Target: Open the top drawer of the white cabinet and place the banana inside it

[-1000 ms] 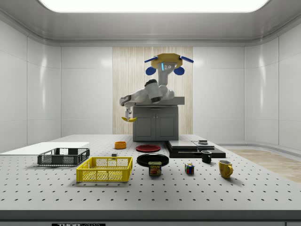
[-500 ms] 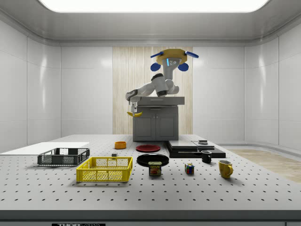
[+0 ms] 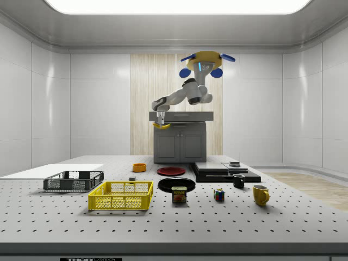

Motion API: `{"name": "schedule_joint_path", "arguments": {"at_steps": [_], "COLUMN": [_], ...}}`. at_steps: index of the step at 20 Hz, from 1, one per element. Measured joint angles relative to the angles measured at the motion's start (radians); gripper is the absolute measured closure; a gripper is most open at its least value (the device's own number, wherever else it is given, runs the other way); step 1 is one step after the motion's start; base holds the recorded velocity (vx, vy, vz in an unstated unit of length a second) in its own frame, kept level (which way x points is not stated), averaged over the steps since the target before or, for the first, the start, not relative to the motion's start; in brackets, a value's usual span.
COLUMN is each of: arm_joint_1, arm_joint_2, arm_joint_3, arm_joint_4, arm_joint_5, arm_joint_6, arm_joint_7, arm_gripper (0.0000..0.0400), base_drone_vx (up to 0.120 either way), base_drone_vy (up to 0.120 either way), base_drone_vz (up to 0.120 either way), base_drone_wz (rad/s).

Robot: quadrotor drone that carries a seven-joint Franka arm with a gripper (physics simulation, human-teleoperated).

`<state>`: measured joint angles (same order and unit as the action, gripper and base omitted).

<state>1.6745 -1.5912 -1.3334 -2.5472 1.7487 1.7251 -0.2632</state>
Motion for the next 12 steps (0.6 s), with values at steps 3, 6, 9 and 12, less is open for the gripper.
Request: {"name": "schedule_joint_path", "arguments": {"at_steps": [3,6,9,12], "arm_joint_1": [0.0,0.0,0.0,0.0], "arm_joint_2": [-0.001,-0.001,-0.001,-0.002], "arm_joint_3": [0.0,0.0,0.0,0.0], "arm_joint_4": [0.0,0.0,0.0,0.0], "arm_joint_5": [0.0,0.0,-0.001,-0.001], "arm_joint_6": [0.0,0.001,0.001,0.002], "arm_joint_7": [0.0,0.0,0.0,0.0], "arm_gripper": [0.0207,0.0207,0.0207,0.0207], "base_drone_vx": [-0.12,-0.12,-0.12,-0.12], "base_drone_vy": [-0.12,-0.04,-0.053,-0.013], "base_drone_vz": [0.12,0.12,0.12,0.12], "base_drone_wz": [0.0,0.0,0.0,0.0]}}
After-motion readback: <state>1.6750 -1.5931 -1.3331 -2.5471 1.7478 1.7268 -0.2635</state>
